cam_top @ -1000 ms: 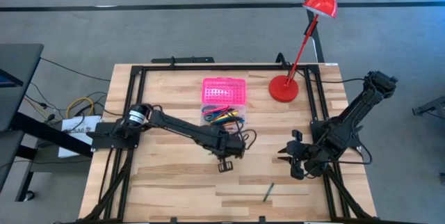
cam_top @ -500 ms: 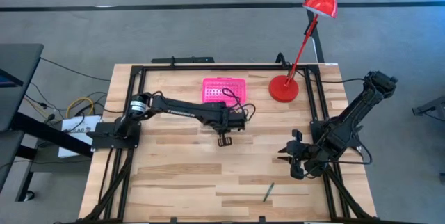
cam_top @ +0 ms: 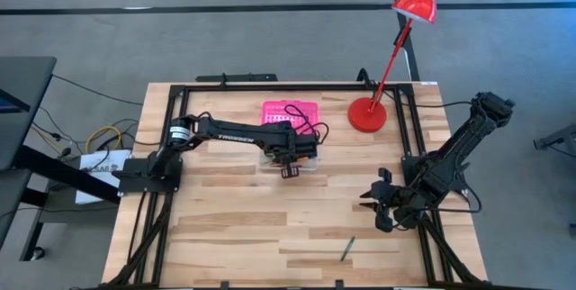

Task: Pick & place school supplies into a supply box
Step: Put the green pen into the pink supply box, then put the green crayon into the pink supply box

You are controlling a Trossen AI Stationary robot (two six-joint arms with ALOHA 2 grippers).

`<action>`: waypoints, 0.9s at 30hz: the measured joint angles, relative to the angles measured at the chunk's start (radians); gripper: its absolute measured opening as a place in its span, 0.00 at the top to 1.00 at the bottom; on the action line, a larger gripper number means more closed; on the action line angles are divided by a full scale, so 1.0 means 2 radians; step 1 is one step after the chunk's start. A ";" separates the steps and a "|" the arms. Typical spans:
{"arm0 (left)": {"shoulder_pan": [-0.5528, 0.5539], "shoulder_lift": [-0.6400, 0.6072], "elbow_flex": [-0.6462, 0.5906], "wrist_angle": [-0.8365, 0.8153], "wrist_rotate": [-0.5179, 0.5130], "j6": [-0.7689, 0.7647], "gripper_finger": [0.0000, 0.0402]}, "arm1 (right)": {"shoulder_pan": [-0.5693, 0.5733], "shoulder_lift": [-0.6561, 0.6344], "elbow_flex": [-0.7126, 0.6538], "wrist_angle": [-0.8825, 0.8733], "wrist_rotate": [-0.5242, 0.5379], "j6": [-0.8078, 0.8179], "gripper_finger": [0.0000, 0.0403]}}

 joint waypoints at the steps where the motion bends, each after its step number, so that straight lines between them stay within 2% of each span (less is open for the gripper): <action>1: 0.000 0.000 0.000 0.000 -0.001 0.001 0.83 | 0.000 0.000 0.000 0.000 0.000 0.000 0.76; 8: -0.003 0.000 0.000 -0.002 -0.029 0.004 0.71 | 0.000 0.000 0.000 0.004 0.000 0.000 0.76; 12: -0.008 -0.001 0.001 -0.024 0.003 -0.026 0.68 | 0.001 0.000 0.000 0.009 -0.010 -0.012 0.76; 17: -0.031 -0.035 0.001 -0.016 0.047 -0.090 0.70 | 0.004 0.000 0.000 0.065 -0.080 -0.108 0.76; 23: -0.095 -0.074 0.001 0.043 -0.001 -0.111 0.70 | 0.000 0.000 0.000 0.118 -0.094 -0.180 0.76; 27: -0.131 -0.076 0.001 0.033 -0.052 -0.132 0.71 | -0.014 0.022 0.000 0.170 -0.163 -0.235 0.76</action>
